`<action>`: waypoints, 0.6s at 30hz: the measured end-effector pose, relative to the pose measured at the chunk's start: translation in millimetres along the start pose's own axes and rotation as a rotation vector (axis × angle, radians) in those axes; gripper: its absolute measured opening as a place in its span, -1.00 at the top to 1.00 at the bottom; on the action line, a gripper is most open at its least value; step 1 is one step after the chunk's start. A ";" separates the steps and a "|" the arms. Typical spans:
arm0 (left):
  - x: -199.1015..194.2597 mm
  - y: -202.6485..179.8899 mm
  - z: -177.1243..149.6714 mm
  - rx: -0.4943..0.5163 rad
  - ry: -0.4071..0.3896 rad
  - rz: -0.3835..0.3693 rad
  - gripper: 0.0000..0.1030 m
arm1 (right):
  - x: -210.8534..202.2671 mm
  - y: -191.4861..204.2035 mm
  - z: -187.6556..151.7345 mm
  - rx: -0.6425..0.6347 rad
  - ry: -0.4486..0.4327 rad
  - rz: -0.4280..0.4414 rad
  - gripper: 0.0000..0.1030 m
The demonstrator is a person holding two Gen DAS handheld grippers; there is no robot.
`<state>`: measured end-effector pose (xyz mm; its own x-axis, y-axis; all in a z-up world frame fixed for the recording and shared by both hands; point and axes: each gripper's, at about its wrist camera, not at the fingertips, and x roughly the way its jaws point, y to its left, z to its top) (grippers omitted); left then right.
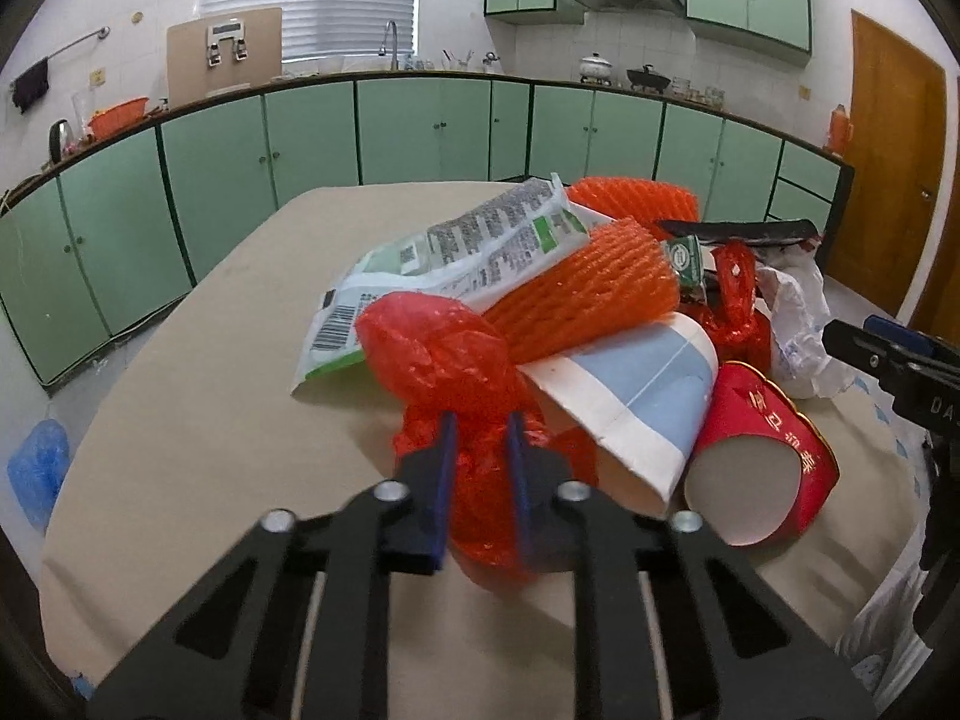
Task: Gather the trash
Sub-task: 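Grasp the red mesh bag with the left gripper while the right gripper grasps the white plastic bag, then carry the red mesh bag and white plastic bag to the black bin and release both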
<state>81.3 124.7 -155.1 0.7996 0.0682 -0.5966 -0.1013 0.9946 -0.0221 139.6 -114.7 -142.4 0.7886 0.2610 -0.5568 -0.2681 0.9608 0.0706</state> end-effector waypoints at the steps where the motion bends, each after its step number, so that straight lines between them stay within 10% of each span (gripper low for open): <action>1: -1.1 -0.4 0.4 -0.002 -0.002 0.001 0.93 | 0.2 0.5 -0.4 0.002 -0.001 0.001 -0.38; 18: -43.5 -15.9 29.8 0.008 -0.169 -0.007 0.99 | 26.9 -6.6 4.4 0.018 0.057 0.005 -0.23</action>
<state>65.8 108.2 -104.9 0.8887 0.0724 -0.4526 -0.0910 0.9957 -0.0193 164.9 -113.6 -154.2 0.7540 0.2606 -0.6029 -0.2618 0.9611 0.0881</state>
